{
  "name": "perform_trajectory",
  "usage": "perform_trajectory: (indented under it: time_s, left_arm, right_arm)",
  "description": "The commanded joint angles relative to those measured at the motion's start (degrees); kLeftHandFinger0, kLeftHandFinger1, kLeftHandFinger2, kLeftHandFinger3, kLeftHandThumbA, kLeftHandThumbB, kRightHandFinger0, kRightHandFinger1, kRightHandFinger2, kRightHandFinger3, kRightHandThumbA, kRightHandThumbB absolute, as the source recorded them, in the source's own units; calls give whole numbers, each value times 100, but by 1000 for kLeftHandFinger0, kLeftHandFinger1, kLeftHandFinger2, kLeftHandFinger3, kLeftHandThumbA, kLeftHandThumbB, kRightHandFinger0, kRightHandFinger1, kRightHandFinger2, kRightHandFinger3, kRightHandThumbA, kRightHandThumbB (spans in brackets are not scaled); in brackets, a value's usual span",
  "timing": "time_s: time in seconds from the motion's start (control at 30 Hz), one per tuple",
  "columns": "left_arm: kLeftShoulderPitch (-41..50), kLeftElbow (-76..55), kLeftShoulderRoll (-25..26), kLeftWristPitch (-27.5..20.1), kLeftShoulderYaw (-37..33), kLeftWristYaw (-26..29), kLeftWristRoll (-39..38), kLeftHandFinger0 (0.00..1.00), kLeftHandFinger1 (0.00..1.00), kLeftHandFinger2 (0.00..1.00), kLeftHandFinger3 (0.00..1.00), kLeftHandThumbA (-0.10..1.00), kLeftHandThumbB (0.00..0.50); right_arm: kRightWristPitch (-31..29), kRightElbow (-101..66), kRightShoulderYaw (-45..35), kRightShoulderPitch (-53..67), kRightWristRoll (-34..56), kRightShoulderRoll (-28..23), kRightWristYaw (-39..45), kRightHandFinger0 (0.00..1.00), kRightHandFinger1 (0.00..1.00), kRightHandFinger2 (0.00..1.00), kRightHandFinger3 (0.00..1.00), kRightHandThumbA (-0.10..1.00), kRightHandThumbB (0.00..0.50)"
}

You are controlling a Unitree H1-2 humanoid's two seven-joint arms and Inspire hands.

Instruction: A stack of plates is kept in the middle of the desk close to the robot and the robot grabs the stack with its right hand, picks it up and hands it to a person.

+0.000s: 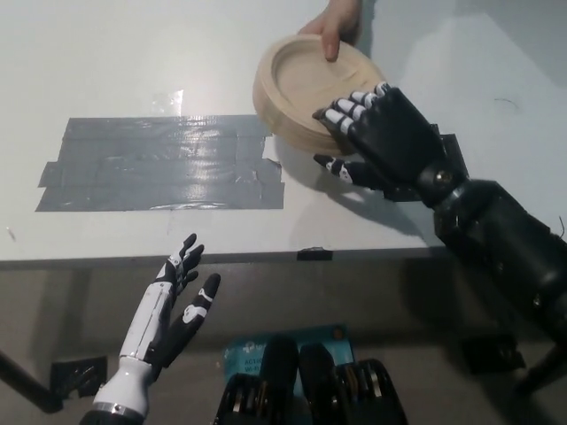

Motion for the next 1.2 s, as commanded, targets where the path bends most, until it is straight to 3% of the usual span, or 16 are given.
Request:
perform_trajectory:
  time_s: [0.0,0.1,0.13,0.17,0.2,0.23,0.3,0.43,0.53,0.67,1.0,1.17]
  left_arm:
    - [5,-133,24,-61,-9,-52,38,1000,1000,1000,1000,778,0]
    - [-1,-153,13,-13,-19,-65,45,1000,1000,1000,1000,781,0]
    - [-19,-154,21,-15,-30,-76,62,1000,1000,1000,1000,782,0]
    - [-38,-144,23,-20,-31,-81,61,1000,1000,1000,1000,783,0]
    - [-50,-135,25,-33,-32,-81,66,1000,1000,1000,1000,784,0]
    - [-67,-117,24,-57,-25,-80,54,1000,1000,1000,1000,784,0]
    - [-69,-114,21,-62,-17,-86,30,1000,1000,1000,1000,784,0]
    - [-107,-98,37,-122,-8,-97,14,1000,1000,1000,1000,777,0]
    - [-114,-99,36,-117,-4,-88,28,1000,1000,1000,1000,786,0]
    - [-110,-115,36,-62,-7,-99,29,1000,1000,1000,1000,805,0]
    - [-139,-128,37,-25,40,-112,-56,1000,1000,1000,1000,804,0]
    - [-90,-99,50,-84,44,-81,-10,1000,1000,1000,1000,803,0]
  right_arm:
    - [69,470,-134,-847,152,197,-182,0,0,620,128,-100,303]
    - [101,708,-128,-964,189,286,-156,0,63,686,163,-100,299]
    - [132,709,-176,-964,289,311,60,25,211,738,331,54,330]
    - [134,692,-235,-958,421,332,309,205,455,937,599,220,402]
    - [147,623,-307,-935,615,351,726,584,791,1000,1000,383,438]
    - [367,224,-398,-834,1013,349,2010,1000,1000,1000,1000,648,498]
    - [533,-76,-416,-744,1165,343,2667,1000,1000,1000,1000,660,500]
    - [594,-416,-477,-577,1299,319,2975,1000,1000,1000,1000,724,500]
    - [685,-850,-579,-402,1532,229,3346,1000,1000,1000,1000,844,500]
    - [923,-2040,-835,26,1868,-64,3823,1000,1000,1000,1000,820,500]
    - [1462,-5663,-1840,1527,3028,-845,4309,1000,1000,1000,1000,908,500]
    - [1663,-7081,-2235,2438,3460,-1002,4119,1000,1000,1000,1000,932,479]
